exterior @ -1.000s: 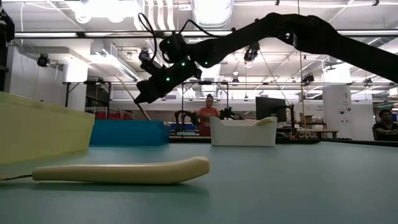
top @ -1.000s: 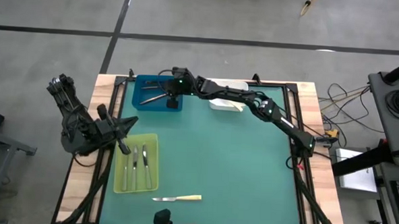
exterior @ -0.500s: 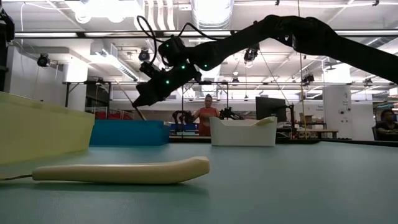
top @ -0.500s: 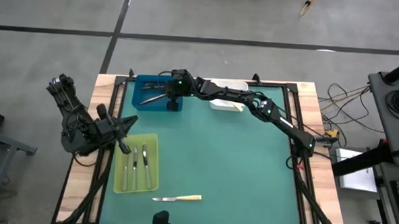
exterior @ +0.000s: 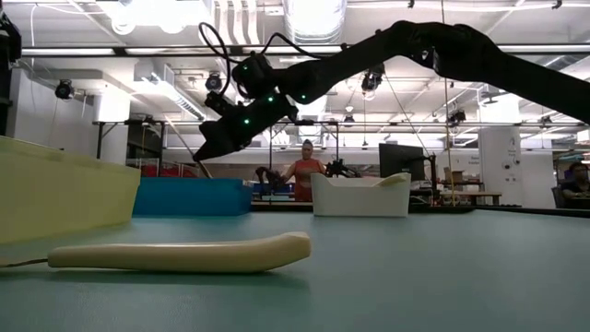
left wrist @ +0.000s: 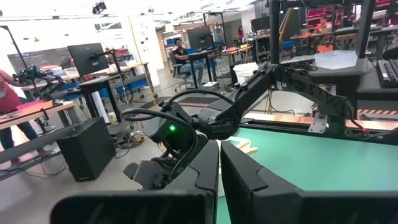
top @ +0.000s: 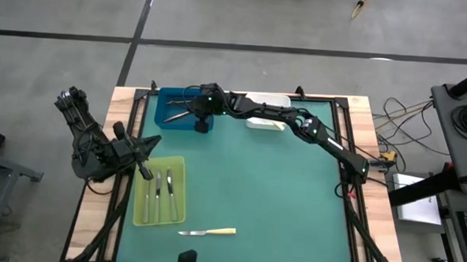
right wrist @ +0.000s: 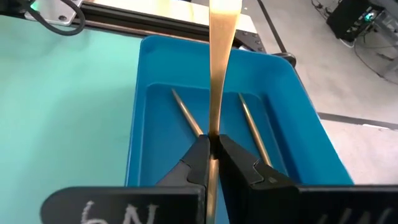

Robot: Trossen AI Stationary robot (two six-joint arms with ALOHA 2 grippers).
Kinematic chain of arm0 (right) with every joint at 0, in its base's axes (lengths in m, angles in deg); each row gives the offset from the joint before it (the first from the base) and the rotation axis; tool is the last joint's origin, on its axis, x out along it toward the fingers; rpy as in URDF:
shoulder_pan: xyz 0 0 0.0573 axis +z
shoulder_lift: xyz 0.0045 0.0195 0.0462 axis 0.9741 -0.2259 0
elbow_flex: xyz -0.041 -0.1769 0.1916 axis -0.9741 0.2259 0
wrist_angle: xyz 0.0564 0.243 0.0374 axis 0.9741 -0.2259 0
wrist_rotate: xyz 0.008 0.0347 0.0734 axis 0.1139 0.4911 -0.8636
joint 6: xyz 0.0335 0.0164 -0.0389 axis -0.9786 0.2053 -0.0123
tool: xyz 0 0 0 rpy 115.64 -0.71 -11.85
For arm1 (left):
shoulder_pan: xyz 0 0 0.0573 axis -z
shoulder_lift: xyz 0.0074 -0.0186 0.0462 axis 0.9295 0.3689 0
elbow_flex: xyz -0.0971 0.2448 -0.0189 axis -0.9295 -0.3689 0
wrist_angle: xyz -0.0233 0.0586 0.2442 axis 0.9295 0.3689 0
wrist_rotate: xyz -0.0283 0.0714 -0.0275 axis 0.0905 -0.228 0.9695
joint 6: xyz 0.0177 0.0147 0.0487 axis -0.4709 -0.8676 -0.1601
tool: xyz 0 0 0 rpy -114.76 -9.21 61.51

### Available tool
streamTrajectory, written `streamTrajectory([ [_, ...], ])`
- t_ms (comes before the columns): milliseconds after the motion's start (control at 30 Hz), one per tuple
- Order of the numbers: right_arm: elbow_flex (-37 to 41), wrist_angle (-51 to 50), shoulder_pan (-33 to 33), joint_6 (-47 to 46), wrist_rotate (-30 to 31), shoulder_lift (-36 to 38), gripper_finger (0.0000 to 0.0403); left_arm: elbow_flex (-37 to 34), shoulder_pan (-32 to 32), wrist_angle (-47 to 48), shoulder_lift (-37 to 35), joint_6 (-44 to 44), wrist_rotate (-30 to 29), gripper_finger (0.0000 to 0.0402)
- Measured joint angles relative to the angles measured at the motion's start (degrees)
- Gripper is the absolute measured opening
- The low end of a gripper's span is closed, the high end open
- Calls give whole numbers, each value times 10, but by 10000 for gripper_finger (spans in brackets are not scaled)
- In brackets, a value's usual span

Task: Sort silverware by color (type)
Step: Put the gold knife into the blue bin

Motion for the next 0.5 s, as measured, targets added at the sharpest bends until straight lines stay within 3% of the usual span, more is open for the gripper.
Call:
streamTrajectory([
  [500, 0, 1, 4, -3, 0, 0, 13, 0, 0, -1, 0, 2, 0, 0],
])
